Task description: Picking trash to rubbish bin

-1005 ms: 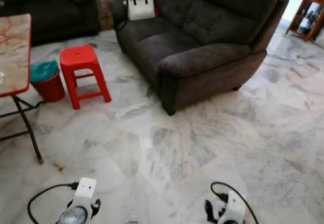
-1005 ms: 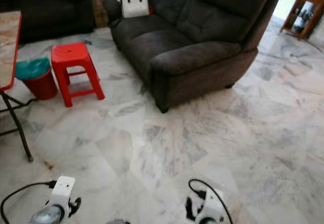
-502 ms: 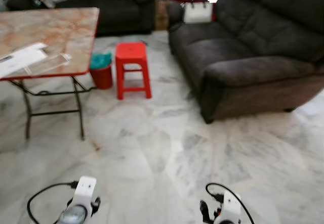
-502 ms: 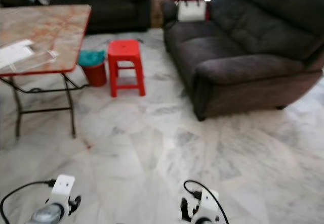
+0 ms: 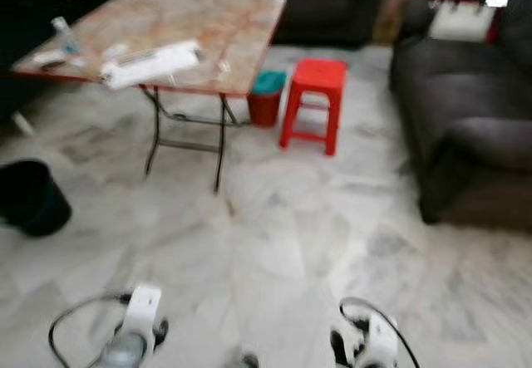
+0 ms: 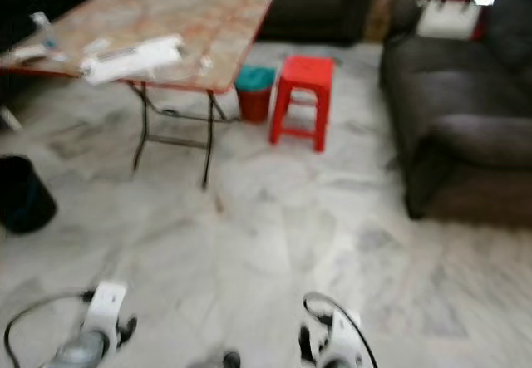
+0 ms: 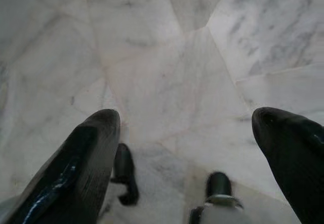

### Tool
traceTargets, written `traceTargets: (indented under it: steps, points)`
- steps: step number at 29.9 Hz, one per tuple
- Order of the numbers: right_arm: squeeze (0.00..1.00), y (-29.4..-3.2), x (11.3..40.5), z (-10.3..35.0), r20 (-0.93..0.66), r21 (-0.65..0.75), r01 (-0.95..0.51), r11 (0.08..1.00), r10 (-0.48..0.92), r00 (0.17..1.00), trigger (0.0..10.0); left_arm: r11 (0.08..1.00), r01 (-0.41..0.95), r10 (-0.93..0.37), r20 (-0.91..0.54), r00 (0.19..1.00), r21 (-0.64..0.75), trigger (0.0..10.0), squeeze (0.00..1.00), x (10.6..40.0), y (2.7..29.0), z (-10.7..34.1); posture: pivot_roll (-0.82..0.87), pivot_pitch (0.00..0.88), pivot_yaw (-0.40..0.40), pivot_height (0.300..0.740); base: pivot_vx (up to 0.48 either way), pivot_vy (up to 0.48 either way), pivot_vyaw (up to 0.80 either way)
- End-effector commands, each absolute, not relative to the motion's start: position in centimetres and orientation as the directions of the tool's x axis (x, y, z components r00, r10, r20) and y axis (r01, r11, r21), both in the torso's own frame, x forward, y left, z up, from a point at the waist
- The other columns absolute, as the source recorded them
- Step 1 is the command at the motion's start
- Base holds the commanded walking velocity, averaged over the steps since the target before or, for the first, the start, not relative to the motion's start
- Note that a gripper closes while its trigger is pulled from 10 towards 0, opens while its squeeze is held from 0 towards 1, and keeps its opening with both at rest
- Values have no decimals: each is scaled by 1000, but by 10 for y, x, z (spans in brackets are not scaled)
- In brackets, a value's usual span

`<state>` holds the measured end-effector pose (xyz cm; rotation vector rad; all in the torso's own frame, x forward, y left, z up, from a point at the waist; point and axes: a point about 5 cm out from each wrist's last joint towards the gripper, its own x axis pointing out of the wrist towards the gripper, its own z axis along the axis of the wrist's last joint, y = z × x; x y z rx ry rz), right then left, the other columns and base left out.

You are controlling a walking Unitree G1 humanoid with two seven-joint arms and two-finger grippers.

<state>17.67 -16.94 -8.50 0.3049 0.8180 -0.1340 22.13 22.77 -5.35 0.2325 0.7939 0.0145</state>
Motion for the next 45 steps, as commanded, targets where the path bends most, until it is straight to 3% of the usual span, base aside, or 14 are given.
traceTargets:
  steps: [1,15,45]
  points:
    - [0,-167,175,-86,-741,220,243,945,0,672,10000,976,63,106,-706,701,209,10000,0,221,230,-53,120,98,-13,740,0,0,0]
    - [0,-169,176,-86,-742,230,260,938,-4,670,10000,981,26,125,-723,679,194,10000,0,215,232,-57,122,97,-20,740,0,0,0]
    - [0,-167,176,-86,-735,248,264,932,3,678,10000,978,29,143,-768,625,206,10000,0,200,236,-66,123,102,-19,740,0,476,0]
